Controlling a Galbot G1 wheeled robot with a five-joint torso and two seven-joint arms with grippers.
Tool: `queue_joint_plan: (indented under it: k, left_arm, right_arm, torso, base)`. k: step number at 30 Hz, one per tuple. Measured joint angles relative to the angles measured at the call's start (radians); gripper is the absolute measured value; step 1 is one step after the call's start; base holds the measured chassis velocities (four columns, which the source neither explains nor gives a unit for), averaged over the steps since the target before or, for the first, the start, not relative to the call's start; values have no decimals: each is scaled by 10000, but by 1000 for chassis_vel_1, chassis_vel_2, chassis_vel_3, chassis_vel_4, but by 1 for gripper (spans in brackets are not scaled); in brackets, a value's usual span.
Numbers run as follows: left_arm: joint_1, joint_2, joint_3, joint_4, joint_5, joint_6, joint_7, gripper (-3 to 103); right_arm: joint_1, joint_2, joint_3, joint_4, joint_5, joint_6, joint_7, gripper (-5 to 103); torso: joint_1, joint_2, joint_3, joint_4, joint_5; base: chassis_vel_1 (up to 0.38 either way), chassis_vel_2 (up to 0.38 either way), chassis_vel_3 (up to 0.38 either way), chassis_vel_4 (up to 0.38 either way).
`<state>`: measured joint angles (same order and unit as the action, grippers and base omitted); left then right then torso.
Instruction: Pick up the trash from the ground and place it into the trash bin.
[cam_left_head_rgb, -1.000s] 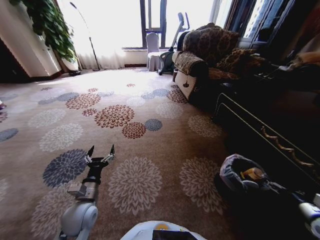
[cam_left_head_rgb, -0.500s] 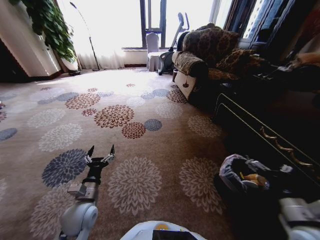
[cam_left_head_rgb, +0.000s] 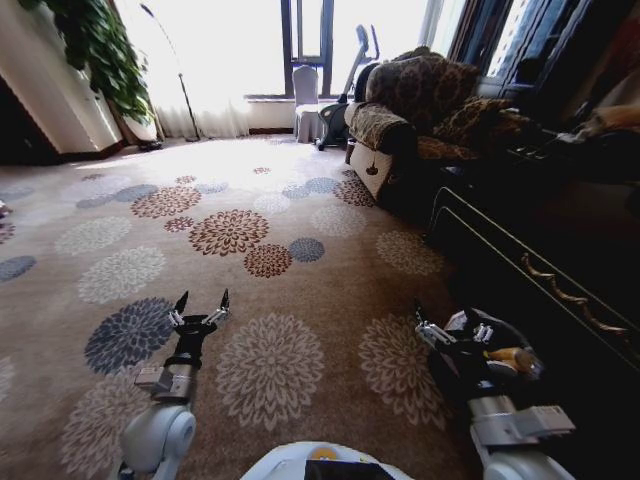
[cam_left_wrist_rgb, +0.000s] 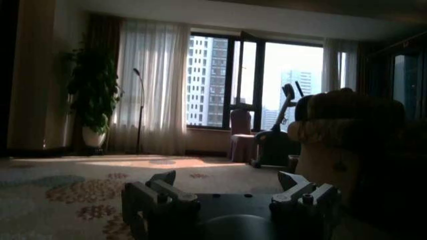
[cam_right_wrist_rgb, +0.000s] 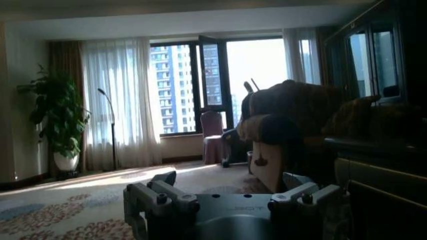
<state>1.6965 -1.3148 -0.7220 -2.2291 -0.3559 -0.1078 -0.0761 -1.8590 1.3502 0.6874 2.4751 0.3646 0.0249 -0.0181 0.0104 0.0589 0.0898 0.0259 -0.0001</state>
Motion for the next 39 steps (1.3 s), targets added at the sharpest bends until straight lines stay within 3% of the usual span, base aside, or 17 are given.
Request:
queue_joint_plan:
  k: [21, 29, 39]
  left_arm:
    - [5, 0, 0, 0, 0, 0, -1, 100]
    - [0, 0, 0, 0, 0, 0, 0, 100]
    - [1, 0, 0, 0, 0, 0, 0, 100]
  right_arm:
    - [42, -265, 256, -204, -171, 280, -2, 100]
    - [-63, 291, 192, -274, -287, 393, -2, 100]
    - [-142, 473, 212, -273, -427, 466, -2, 100]
  torso:
    - [0, 0, 0, 3, 0]
    - [0, -1, 1, -4, 1]
    - [0, 0, 0, -1, 2]
  base:
    - [60, 55, 55, 61]
    - [25, -29, -30, 29]
    - [142, -186, -132, 205]
